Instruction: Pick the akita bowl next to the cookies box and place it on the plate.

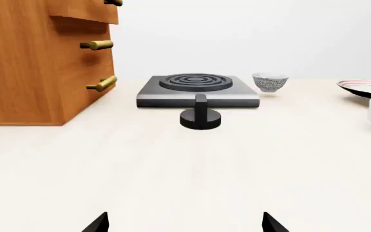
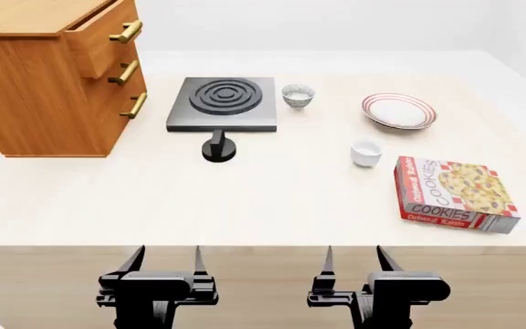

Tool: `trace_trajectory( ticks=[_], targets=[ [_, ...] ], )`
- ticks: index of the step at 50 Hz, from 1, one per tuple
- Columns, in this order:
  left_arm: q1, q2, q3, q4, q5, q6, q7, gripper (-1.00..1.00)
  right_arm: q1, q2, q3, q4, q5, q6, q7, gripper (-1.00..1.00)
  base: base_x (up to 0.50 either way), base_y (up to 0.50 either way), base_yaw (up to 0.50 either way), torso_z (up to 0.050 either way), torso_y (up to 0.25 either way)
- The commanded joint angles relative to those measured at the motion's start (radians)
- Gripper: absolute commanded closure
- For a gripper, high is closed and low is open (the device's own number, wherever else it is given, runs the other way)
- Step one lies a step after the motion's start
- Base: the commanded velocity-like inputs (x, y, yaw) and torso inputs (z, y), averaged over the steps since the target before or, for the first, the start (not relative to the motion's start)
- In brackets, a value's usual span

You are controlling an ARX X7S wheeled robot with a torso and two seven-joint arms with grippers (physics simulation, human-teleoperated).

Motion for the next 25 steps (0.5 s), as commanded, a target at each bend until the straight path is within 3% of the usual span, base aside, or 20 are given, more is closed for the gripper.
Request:
trace_trajectory(
  ticks=[1, 21, 25],
  targets=[
    [0.009, -0.017, 0.016, -0.003, -0.010, -0.004, -0.022, -1.00, 0.010, 0.013, -0.020, 0.000, -0.012, 0.036, 0.049, -1.00, 0.00, 0.00, 0.00, 0.000, 0.000],
    [-0.013, -0.063, 0.064, 0.000, -0.089, 0.023, -0.062, -1.00, 0.002, 0.068, -0.080, -0.033, 0.005, -0.003, 0.113, -1.00, 0.00, 0.00, 0.00, 0.000, 0.000],
    [-0.050, -0.083, 0.029, 0.157, -0.186, -0.144, -0.059, -1.00, 0.021, 0.080, -0.051, -0.147, 0.012, 0.074, 0.145, -1.00, 0.00, 0.00, 0.00, 0.000, 0.000]
  ],
)
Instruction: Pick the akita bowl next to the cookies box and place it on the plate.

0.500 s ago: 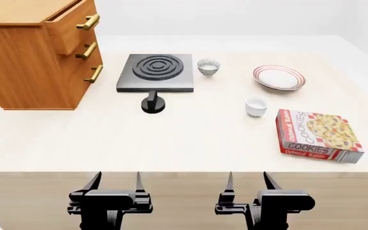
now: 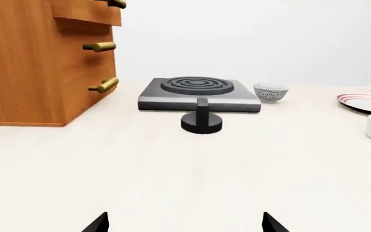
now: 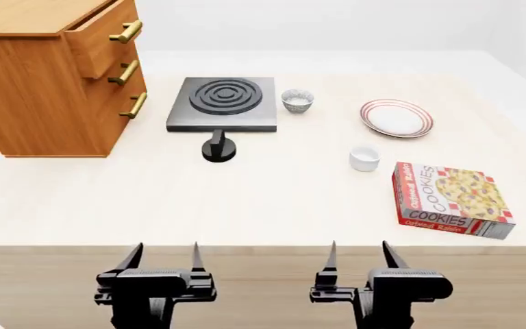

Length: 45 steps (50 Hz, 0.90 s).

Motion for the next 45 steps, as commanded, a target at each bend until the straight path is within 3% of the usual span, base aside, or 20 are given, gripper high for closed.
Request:
trace_trajectory(
  ticks=[1, 8, 12, 21, 25, 45],
  targets=[
    [-0.052, -0.041, -0.026, 0.175, -0.133, -0.165, -0.003, -1.00, 0.019, 0.030, 0.020, -0.160, 0.018, 0.088, 0.052, -1.00, 0.00, 0.00, 0.00, 0.000, 0.000],
    [-0.093, -0.084, -0.080, 0.434, -0.226, -0.309, -0.043, -1.00, 0.016, 0.068, 0.038, -0.465, -0.003, 0.170, 0.077, -1.00, 0.14, 0.00, 0.00, 0.000, 0.000],
    [-0.080, -0.096, -0.096, 0.506, -0.240, -0.303, -0.050, -1.00, 0.000, 0.089, 0.028, -0.551, -0.042, 0.159, 0.087, -1.00, 0.48, 0.00, 0.00, 0.000, 0.000],
    [-0.078, -0.104, -0.088, 0.496, -0.223, -0.261, -0.055, -1.00, -0.009, 0.111, 0.014, -0.536, -0.054, 0.097, 0.093, -1.00, 0.50, 0.00, 0.00, 0.000, 0.000],
    [-0.078, -0.107, -0.085, 0.488, -0.224, -0.254, -0.056, -1.00, -0.004, 0.115, 0.010, -0.525, -0.052, 0.098, 0.094, -1.00, 0.00, -0.04, 0.00, 0.000, 0.000],
    [-0.064, -0.118, -0.082, 0.493, -0.240, -0.211, -0.062, -1.00, -0.022, 0.138, 0.015, -0.521, -0.033, 0.069, 0.108, -1.00, 0.00, -0.50, 0.00, 0.000, 0.000]
  ],
)
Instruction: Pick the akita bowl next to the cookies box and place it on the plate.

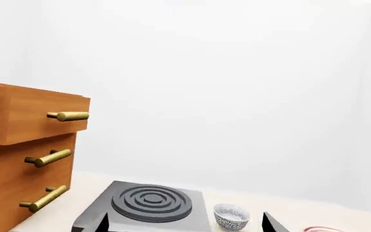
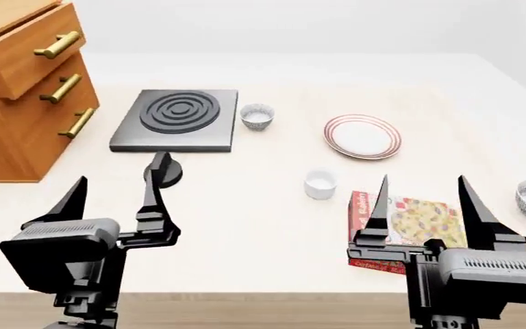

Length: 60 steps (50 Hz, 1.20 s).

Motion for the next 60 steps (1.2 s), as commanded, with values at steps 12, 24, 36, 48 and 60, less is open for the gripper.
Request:
trace_trajectory(
  ticks=[12, 24, 36, 48, 60],
  targets=[
    [0.015, -0.013, 0.002, 0.002, -0.019, 0.024, -0.015, -1.00, -0.021, 0.026, -0.012, 0.003, 0.019, -0.026, 0.005, -1.00, 0.00, -0.50, 0.00, 0.000, 0.000],
    [0.018, -0.021, 0.007, 0.002, -0.025, 0.029, -0.023, -1.00, -0.026, 0.039, -0.022, 0.006, 0.028, -0.037, 0.002, -1.00, 0.00, -0.50, 0.00, 0.000, 0.000],
    [0.019, -0.029, 0.014, 0.002, -0.035, 0.034, -0.027, -1.00, -0.028, 0.049, -0.026, 0.006, 0.044, -0.044, 0.001, -1.00, 0.00, -0.50, 0.00, 0.000, 0.000],
    [0.015, -0.035, 0.019, -0.002, -0.042, 0.036, -0.035, -1.00, -0.020, 0.055, -0.027, 0.014, 0.080, -0.022, -0.005, -1.00, 0.00, -0.37, 0.00, 0.000, 0.000],
    [0.008, -0.041, 0.028, -0.001, -0.053, 0.022, -0.045, -1.00, -0.025, 0.061, -0.020, 0.019, 0.083, -0.064, 0.004, -1.00, 0.00, 0.00, 0.00, 0.000, 0.000]
  ],
)
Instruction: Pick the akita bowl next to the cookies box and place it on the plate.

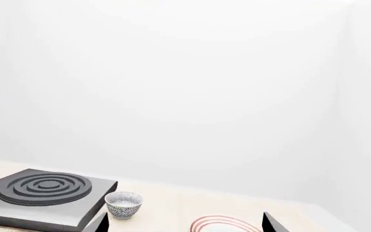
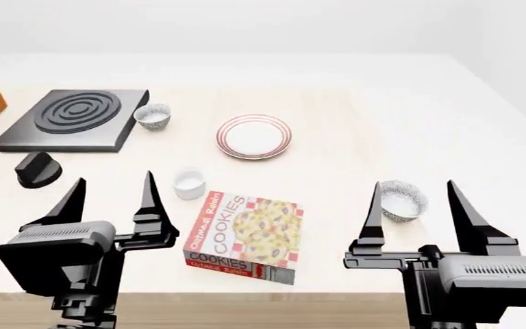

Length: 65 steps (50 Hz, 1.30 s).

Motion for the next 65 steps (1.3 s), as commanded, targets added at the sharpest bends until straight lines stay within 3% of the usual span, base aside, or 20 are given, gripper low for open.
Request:
trace_trajectory(
  ticks=[1, 34, 50, 54, 55, 63, 65],
  targets=[
    [-0.005, -0.007, 0.008, -0.002, -0.012, -0.010, -0.007, -1.00, -0.006, 0.007, 0.005, 0.000, 0.007, -0.037, 0.006, -1.00, 0.09, 0.00, 0.00, 0.000, 0.000],
    [0.008, -0.017, -0.004, -0.003, -0.050, 0.028, -0.019, -1.00, -0.037, 0.033, -0.023, -0.038, -0.014, -0.061, 0.014, -1.00, 0.49, 0.00, 0.00, 0.000, 0.000],
    [0.005, -0.026, 0.004, -0.006, -0.053, 0.031, -0.028, -1.00, -0.026, 0.032, -0.019, -0.033, -0.004, -0.048, 0.032, -1.00, 0.01, 0.00, 0.00, 0.000, 0.001],
    [-0.001, -0.036, 0.016, 0.002, -0.048, 0.017, -0.030, -1.00, 0.012, 0.060, 0.013, -0.168, 0.028, 0.170, 0.044, -1.00, 0.00, 0.00, 0.00, 0.000, 0.000],
    [-0.005, -0.039, 0.020, 0.006, -0.045, 0.009, -0.035, -1.00, 0.011, 0.070, 0.022, -0.195, 0.036, 0.157, 0.037, -1.00, 0.00, 0.00, 0.00, 0.000, 0.000],
    [-0.008, -0.043, 0.048, 0.023, -0.058, 0.003, -0.028, -1.00, 0.167, 0.183, 0.115, -0.483, 0.193, 0.706, -0.005, -1.00, 0.00, 0.00, 0.00, 0.000, 0.000],
    [-0.014, -0.042, 0.055, 0.016, -0.065, 0.003, -0.024, -1.00, 0.242, 0.303, 0.097, -0.514, 0.274, 0.834, 0.053, -1.00, 0.00, 0.00, 0.00, 0.000, 0.000]
  ],
)
